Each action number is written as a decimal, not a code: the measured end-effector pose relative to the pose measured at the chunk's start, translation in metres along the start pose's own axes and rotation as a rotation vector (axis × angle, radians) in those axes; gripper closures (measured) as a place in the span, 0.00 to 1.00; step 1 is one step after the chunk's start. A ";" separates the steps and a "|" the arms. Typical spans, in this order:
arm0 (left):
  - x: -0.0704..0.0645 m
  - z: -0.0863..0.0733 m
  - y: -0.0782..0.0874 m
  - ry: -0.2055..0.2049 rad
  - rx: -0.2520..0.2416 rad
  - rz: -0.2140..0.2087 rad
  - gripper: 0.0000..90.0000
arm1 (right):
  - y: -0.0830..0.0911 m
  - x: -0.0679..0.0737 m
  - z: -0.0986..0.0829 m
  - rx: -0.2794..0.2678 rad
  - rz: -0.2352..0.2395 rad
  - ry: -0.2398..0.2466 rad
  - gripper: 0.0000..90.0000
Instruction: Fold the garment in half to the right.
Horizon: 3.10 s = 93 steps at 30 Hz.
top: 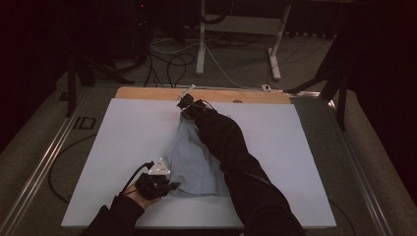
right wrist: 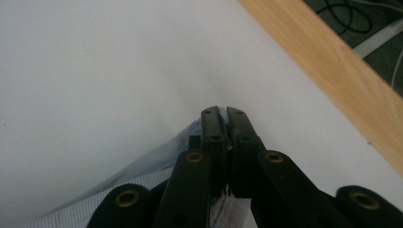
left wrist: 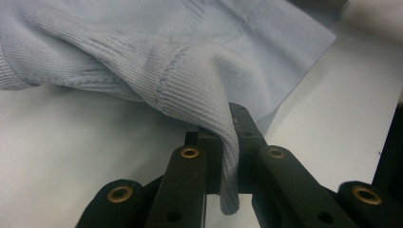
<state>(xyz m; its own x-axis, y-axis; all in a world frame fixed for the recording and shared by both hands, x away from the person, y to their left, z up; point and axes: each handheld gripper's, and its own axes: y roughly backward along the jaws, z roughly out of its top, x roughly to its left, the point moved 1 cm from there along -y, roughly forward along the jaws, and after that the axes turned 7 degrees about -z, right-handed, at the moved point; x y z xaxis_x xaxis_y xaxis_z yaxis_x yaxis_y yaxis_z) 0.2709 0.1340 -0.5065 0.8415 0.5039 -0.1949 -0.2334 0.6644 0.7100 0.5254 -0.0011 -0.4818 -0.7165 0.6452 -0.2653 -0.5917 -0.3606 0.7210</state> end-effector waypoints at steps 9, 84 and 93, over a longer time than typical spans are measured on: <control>-0.007 0.008 0.001 -0.030 0.008 -0.010 0.96 | 0.011 -0.004 0.002 -0.027 -0.002 -0.010 0.98; -0.062 0.109 -0.087 -0.281 0.124 -0.156 0.96 | 0.085 -0.104 -0.083 -0.132 -0.003 -0.208 0.97; -0.063 0.108 -0.107 -0.252 0.127 -0.162 0.96 | 0.069 -0.100 -0.089 -0.134 0.062 -0.223 0.97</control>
<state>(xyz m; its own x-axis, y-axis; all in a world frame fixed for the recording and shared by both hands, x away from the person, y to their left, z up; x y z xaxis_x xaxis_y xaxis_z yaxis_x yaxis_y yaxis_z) 0.2951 -0.0287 -0.4969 0.9604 0.2346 -0.1501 -0.0372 0.6422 0.7656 0.5237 -0.1510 -0.4627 -0.6626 0.7462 -0.0645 -0.6032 -0.4806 0.6365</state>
